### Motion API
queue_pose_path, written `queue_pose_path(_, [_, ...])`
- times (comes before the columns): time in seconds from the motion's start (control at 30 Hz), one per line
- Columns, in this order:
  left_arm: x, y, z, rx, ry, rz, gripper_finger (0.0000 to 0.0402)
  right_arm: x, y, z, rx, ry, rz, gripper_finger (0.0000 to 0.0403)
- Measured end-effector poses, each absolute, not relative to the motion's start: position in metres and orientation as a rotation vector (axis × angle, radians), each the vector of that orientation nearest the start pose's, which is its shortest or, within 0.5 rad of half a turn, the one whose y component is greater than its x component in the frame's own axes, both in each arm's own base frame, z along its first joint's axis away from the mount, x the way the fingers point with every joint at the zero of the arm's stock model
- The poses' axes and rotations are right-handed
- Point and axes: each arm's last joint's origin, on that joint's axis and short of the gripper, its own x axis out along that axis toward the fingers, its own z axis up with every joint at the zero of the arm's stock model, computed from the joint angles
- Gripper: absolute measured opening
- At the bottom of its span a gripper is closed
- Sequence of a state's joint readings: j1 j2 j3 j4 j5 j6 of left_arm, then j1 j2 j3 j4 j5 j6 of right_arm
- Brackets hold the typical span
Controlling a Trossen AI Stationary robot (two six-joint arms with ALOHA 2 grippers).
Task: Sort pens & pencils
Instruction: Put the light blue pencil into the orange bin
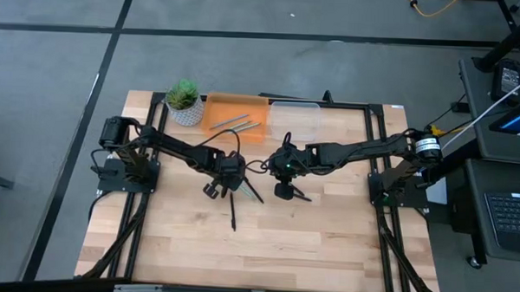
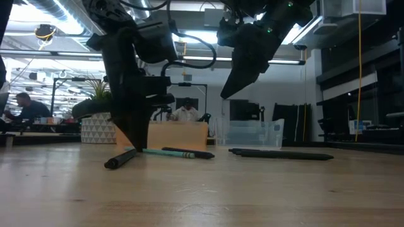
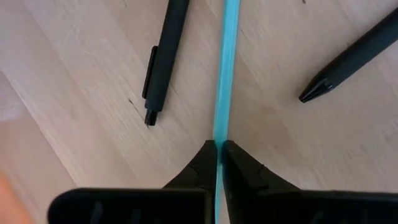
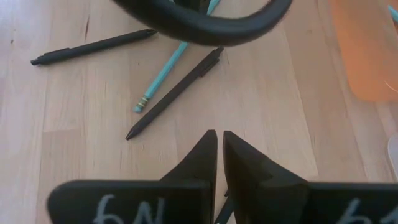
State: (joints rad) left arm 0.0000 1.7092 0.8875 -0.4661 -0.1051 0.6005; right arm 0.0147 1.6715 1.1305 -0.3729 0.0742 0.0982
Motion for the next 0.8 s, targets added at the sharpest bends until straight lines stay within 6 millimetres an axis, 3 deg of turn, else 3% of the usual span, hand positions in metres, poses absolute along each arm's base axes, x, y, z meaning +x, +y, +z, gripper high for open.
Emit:
queue_pose_path(0.17, [0.288, 0.003, 0.14, 0.553, 1.322, -0.289, 0.0007, 0.346, 0.003, 0.215, 0.049, 0.917, -0.1, 0.003])
queue_pose_path(0.5, [0.303, 0.003, 0.171, 0.532, 1.301, -0.268, 0.0001, 0.342, 0.003, 0.207, 0.051, 0.932, -0.101, 0.003])
queue_pose_path(0.8, [0.308, 0.005, 0.181, 0.534, 1.282, -0.268, 0.0001, 0.333, 0.004, 0.189, 0.101, 0.977, -0.106, 0.003])
